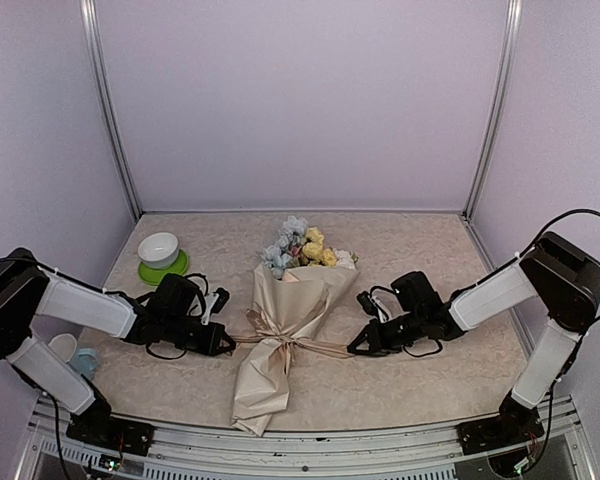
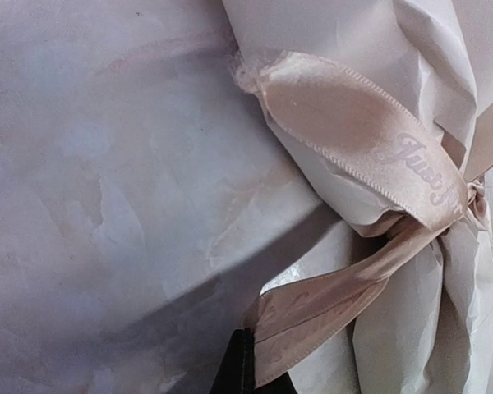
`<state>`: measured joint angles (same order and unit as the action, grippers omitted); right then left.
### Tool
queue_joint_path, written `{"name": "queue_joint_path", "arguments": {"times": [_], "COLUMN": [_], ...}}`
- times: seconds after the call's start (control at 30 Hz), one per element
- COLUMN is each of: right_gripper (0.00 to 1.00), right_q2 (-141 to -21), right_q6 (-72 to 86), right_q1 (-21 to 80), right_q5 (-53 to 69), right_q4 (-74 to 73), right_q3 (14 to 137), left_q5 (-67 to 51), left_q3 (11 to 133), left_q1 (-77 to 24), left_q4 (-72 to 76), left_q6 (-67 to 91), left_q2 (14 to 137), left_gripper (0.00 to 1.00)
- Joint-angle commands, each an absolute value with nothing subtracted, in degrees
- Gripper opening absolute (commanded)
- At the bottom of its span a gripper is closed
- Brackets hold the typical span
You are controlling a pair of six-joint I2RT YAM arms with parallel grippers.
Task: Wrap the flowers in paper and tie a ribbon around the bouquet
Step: Tie the half-tied ribbon around the folded bouquet, then adjust the half-tied ribbon in the folded bouquet.
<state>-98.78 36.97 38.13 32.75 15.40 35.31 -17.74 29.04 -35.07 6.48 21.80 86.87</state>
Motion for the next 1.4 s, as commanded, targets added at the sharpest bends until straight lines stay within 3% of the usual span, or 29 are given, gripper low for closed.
{"name": "queue_joint_path", "arguments": {"times": [0.0,0.07,0.13,0.23,0.37,0.47,0.53,0.6,0.77,0.97,1.27,1.37], "right_gripper": [0.0,0.0,0.0,0.0,0.0,0.0,0.0,0.0,0.0,0.0,0.0,0.0], "right_q2": [-98.1,-97.7,-97.2,-96.4,-96.5,-96.7,-96.9,-97.2,-97.9,-97.7,-98.4,-98.2], "right_q6": [35.4,33.3,32.7,33.0,33.5,34.0,34.0,34.1,34.5,34.8,35.0,35.0], "right_q1": [38.8,40.5,41.4,41.4,41.4,41.4,41.4,41.4,41.5,41.6,41.5,41.6], "right_q5": [32.6,33.3,34.1,33.3,32.6,32.3,31.7,31.3,31.9,32.5,34.3,34.4], "right_q4": [11.6,10.0,9.4,8.5,7.9,8.5,8.4,8.1,9.5,11.0,12.7,12.7], "right_q3": [35.9,39.8,41.9,43.5,44.2,44.1,44.3,44.5,44.2,43.5,43.5,43.5], "left_q5": [-16.0,-15.3,-13.1,-7.3,6.5,10.3,9.0,6.3,13.9,21.5,30.4,31.8], "left_q3": [28.1,29.4,30.3,31.9,35.3,39.7,44.8,50.2,63.3,71.5,72.7,72.6], "left_q1": [-34.9,-36.4,-37.4,-38.3,-42.4,-48.7,-52.6,-57.0,-70.8,-72.9,-75.4,-75.4], "left_q4": [4.1,3.6,3.0,1.2,-2.3,-5.4,-9.1,-12.5,-22.4,-29.3,-32.6,-33.1], "left_q6": [21.5,19.8,19.3,18.4,15.2,12.0,13.3,14.3,7.2,5.1,7.7,7.3], "left_q2": [86.2,86.4,85.4,79.5,70.1,68.9,72.7,78.8,96.1,105.3,110.5,111.2], "left_gripper": [0.0,0.05,0.31,0.49,0.58,0.56,0.44,0.4,0.45,0.57,0.56,0.47]}}
